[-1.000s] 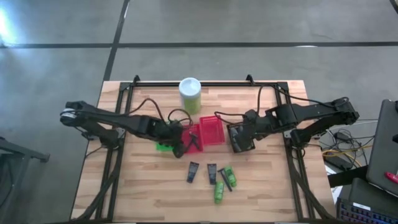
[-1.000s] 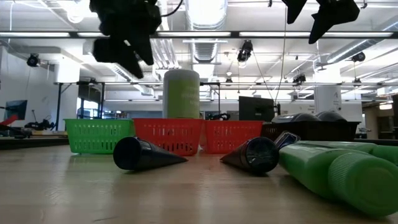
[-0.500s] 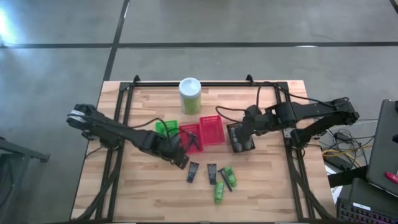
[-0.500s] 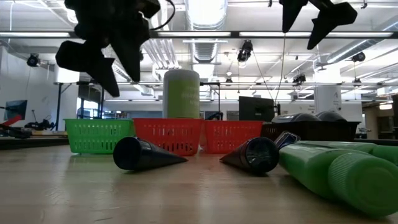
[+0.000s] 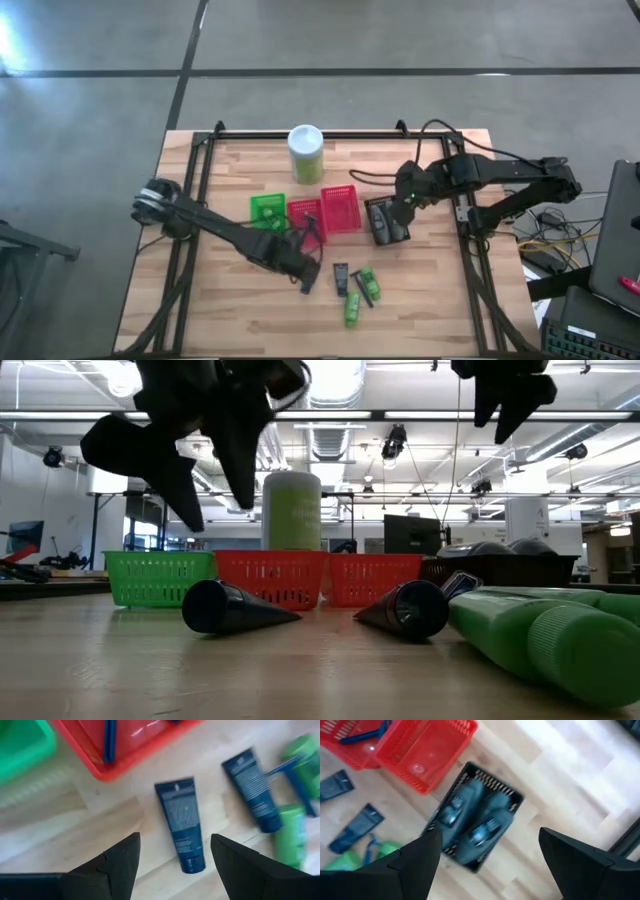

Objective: Pick & Place Travel size toiletries
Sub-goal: Put the blue shave cream into the right orange bin

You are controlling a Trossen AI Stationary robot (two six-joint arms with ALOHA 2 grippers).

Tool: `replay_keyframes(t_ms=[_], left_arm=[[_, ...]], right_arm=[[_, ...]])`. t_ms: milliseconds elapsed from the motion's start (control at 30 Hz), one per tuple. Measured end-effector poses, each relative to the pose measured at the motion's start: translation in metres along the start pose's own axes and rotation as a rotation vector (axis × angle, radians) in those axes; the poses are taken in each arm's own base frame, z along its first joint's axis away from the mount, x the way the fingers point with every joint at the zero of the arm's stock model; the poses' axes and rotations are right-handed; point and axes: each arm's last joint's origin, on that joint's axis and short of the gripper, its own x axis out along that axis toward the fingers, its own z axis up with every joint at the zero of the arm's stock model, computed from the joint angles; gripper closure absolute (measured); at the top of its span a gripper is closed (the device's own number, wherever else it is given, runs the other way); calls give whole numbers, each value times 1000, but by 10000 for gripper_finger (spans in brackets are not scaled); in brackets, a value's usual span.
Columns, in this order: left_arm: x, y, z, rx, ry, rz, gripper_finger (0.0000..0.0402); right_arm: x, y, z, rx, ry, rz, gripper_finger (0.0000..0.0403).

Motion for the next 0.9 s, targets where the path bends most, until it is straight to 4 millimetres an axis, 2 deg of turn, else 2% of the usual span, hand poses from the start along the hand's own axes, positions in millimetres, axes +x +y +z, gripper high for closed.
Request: replay_keyframes(t_ms=[167, 333, 400, 600, 900], left_arm=[[18, -19, -10, -21, 94, 169, 154], [20, -49, -13, -25, 86, 129, 148], [22, -55, -13, -22, 81, 135, 144], [40, -52, -19, -10, 97, 201, 135], [57, -55, -22, 50, 116, 184, 136]], right_arm=[[-6, -13, 4, -71, -35, -4, 92], [-14, -23, 4, -97, -61, 8, 106], [-17, -26, 3, -96, -72, 15, 111], [-19, -28, 2, -119, -81, 20, 126], [-16, -28, 1, -147, -67, 9, 146]])
